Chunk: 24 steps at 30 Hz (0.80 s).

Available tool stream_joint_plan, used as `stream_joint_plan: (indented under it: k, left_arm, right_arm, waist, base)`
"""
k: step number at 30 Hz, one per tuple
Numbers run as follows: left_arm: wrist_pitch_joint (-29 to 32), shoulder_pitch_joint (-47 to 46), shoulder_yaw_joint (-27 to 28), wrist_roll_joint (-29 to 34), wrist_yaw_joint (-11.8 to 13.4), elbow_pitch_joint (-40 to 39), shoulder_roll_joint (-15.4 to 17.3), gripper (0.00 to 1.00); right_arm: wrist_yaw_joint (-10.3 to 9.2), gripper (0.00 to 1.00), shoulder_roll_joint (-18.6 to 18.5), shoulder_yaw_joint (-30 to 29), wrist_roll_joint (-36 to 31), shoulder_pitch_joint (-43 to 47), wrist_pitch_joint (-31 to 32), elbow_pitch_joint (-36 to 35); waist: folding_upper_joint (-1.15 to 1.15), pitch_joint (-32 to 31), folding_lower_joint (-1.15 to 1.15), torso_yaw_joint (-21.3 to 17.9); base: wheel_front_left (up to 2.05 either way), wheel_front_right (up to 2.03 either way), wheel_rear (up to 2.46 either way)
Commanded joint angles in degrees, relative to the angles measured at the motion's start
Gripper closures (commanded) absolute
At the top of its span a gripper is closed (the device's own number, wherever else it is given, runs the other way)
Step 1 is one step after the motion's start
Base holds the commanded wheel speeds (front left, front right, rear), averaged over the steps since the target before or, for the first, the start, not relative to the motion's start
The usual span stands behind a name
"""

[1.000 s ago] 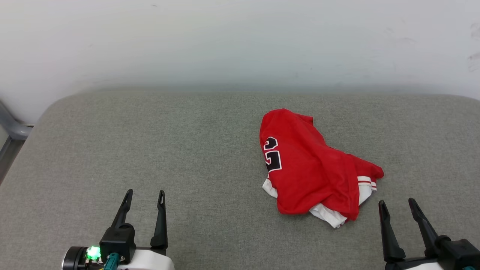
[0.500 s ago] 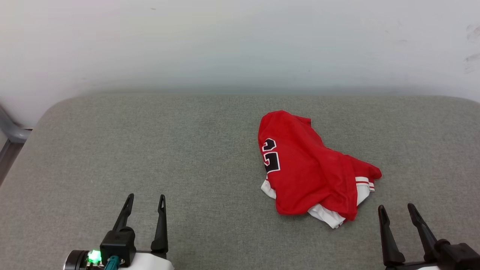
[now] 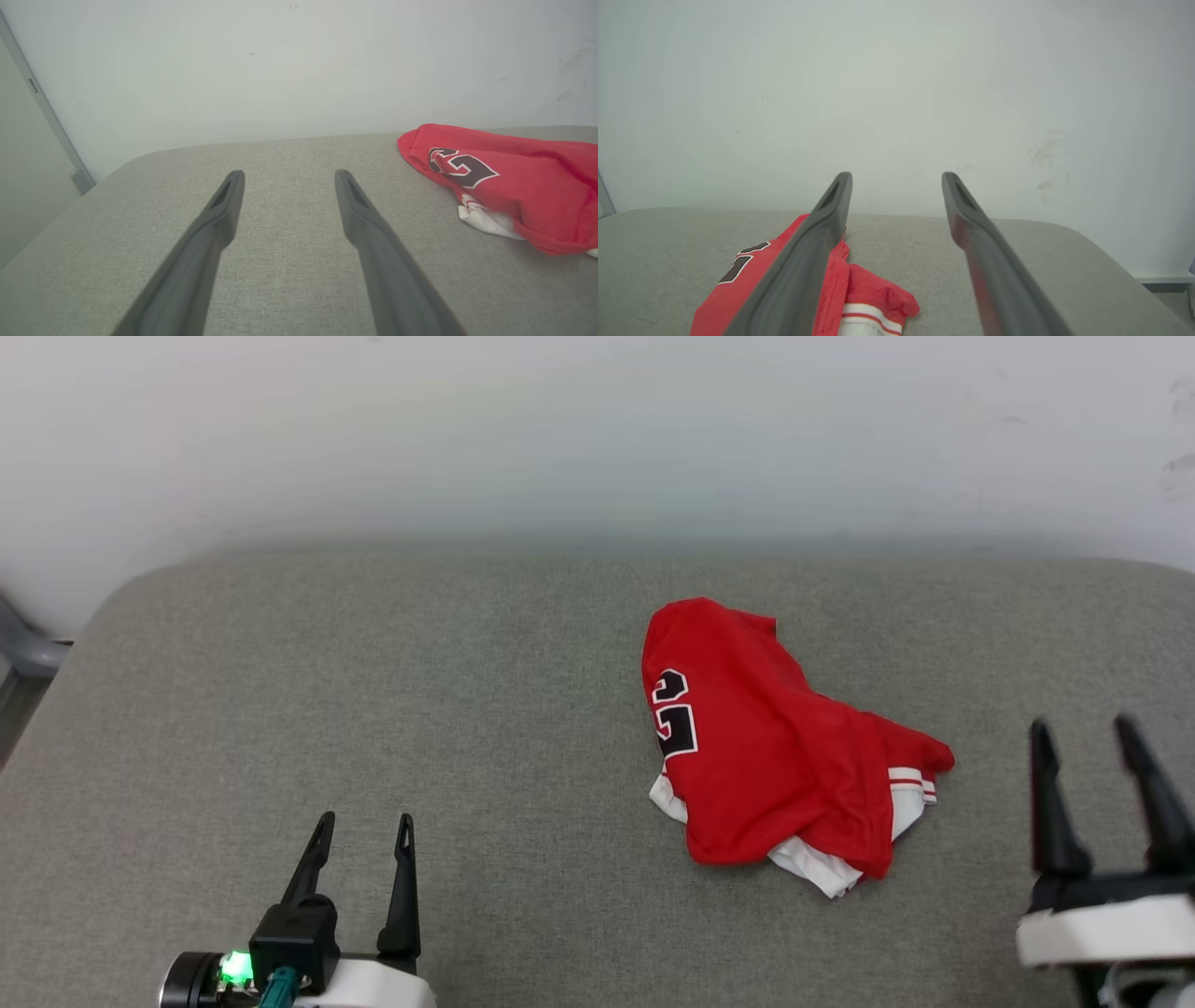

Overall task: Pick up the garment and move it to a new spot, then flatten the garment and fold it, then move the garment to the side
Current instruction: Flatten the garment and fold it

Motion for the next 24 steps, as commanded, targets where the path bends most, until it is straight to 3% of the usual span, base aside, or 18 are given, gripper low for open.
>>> stream_joint_plan:
  k: [1, 5, 10, 18, 19, 22, 24]
  left_arm:
    - [-0.2, -1.2, 0.3, 0.4, -0.3, -0.3, -0.3, 0.00]
    - [-0.2, -2.4, 0.4, 0.9, -0.7, -0.7, -0.9, 0.00]
    - [-0.2, -4.3, 0.5, 1.5, -1.2, -1.3, -1.4, 0.00]
    - [-0.2, -7.4, 0.3, 2.3, -1.8, -2.5, -2.2, 0.00]
    - [-0.2, -7.4, 0.3, 2.3, -1.8, -2.5, -2.2, 0.00]
    - [-0.2, -9.0, -0.2, 2.5, -1.9, -3.3, -2.6, 0.00]
    - [-0.2, -9.4, -0.2, 2.6, -2.0, -3.4, -2.6, 0.00]
  right_arm:
    - [-0.04, 0.00, -2.1, -0.4, 0.2, -2.7, -0.1, -0.5]
    - [-0.03, 0.00, -8.9, 0.4, 2.1, -10.0, -0.1, 0.4]
    - [-0.04, 0.00, -20.2, 8.0, 7.2, -18.9, 1.9, 7.8]
    - [-0.05, 0.00, -36.9, 29.1, 24.7, -28.7, 21.9, 12.0]
    - [-0.05, 0.00, -36.9, 29.1, 24.7, -28.7, 21.9, 12.0]
    - [-0.05, 0.00, -43.3, 38.0, 32.7, -32.0, 33.1, 11.5]
    - [-0.05, 0.00, -44.4, 39.9, 34.2, -32.8, 35.6, 11.3]
  waist:
    - [0.00, 1.0, 0.00, 0.1]
    - [0.00, 3.3, 0.00, 0.2]
    - [0.00, 6.2, 0.00, 0.6]
    - [0.00, 10.7, 0.00, 1.9]
    - [0.00, 10.7, 0.00, 1.9]
    - [0.00, 13.4, 0.00, 2.9]
    - [0.00, 14.2, 0.00, 3.2]
  base:
    - [0.00, 0.00, 0.00]
    - [0.00, 0.00, 0.00]
    - [0.00, 0.00, 0.00]
    - [0.00, 0.00, 0.00]
    - [0.00, 0.00, 0.00]
    - [0.00, 0.00, 0.00]
    - [0.00, 0.00, 0.00]
